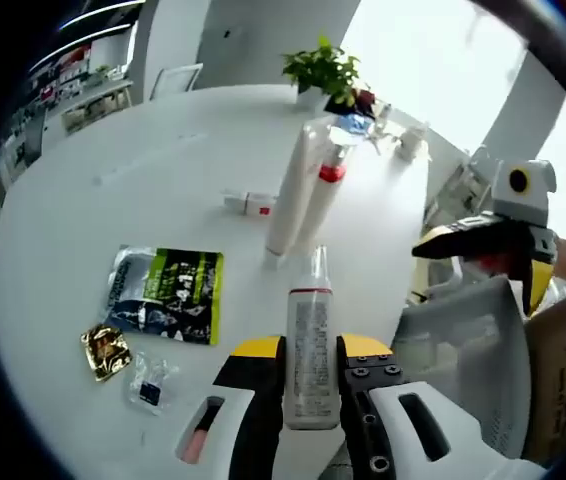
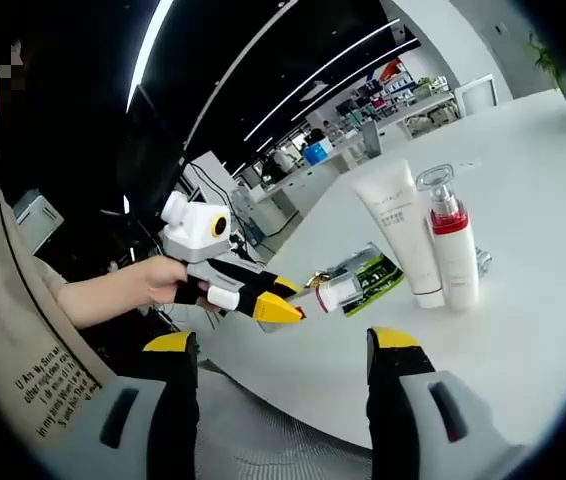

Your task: Arrange the skincare products in the storage area until every visible bottle or jar stands upright without overlapping.

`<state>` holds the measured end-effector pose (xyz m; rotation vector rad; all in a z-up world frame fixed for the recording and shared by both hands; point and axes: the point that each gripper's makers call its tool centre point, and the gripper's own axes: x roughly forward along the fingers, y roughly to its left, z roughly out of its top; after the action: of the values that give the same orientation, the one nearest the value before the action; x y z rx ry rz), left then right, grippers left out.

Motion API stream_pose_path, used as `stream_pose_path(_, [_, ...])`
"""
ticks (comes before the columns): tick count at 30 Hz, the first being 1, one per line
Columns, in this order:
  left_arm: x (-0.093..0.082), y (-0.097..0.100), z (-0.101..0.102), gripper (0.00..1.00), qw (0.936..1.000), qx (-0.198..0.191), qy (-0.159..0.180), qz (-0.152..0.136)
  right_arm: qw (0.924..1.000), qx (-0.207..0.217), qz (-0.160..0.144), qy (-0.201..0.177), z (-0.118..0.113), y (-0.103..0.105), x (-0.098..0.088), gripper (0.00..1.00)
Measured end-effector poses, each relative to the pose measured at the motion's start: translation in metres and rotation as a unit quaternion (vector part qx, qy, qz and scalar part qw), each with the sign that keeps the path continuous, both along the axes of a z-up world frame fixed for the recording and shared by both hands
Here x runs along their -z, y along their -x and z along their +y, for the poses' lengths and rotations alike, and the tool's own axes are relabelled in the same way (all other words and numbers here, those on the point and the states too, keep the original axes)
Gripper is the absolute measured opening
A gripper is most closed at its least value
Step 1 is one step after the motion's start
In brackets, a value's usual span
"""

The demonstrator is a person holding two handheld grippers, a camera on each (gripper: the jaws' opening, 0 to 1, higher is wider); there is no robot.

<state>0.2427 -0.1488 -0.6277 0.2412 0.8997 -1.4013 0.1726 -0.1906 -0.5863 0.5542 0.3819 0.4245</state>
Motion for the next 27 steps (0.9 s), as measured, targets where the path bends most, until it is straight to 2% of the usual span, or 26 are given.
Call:
stream_pose_path(3, [-0.018, 0.008, 0.000, 0.16, 0.9985, -0.026, 0.042, 0.026, 0.9994, 0.004, -0.009, -0.033, 0.005, -0.004, -0.008, 0.69])
stream_pose_path(7, [-0.046, 0.023, -0.003, 0.16, 0.9900, -0.047, 0.112, 0.072, 0.9974, 0.004, -0.019, -0.069, 0.011, -0.010, -0.015, 0.68])
stream_pose_path(11, [-0.066, 0.035, -0.002, 0.16, 0.9821, -0.055, 0.156, 0.089, 0.9934, 0.002, -0.033, -0.110, 0.017, -0.014, -0.027, 0.64])
stream_pose_path(14, [-0.074, 0.045, 0.001, 0.16, 0.9797, -0.056, 0.171, 0.089, 0.9901, 0.007, -0.046, -0.133, 0.014, -0.018, -0.036, 0.59])
stream_pose_path(17, [-0.084, 0.054, 0.003, 0.16, 0.9747, -0.059, 0.193, 0.096, 0.9847, 0.014, -0.056, -0.164, 0.011, -0.021, -0.044, 0.54])
stream_pose_path(23, [-0.092, 0.062, 0.002, 0.16, 0.9711, -0.066, 0.210, 0.093, 0.9834, -0.011, -0.052, -0.173, 0.024, -0.018, -0.047, 0.47])
stream_pose_path(27, [-0.095, 0.069, 0.000, 0.16, 0.9698, -0.065, 0.217, 0.090, 0.9816, -0.025, -0.060, -0.180, 0.032, -0.015, -0.055, 0.42])
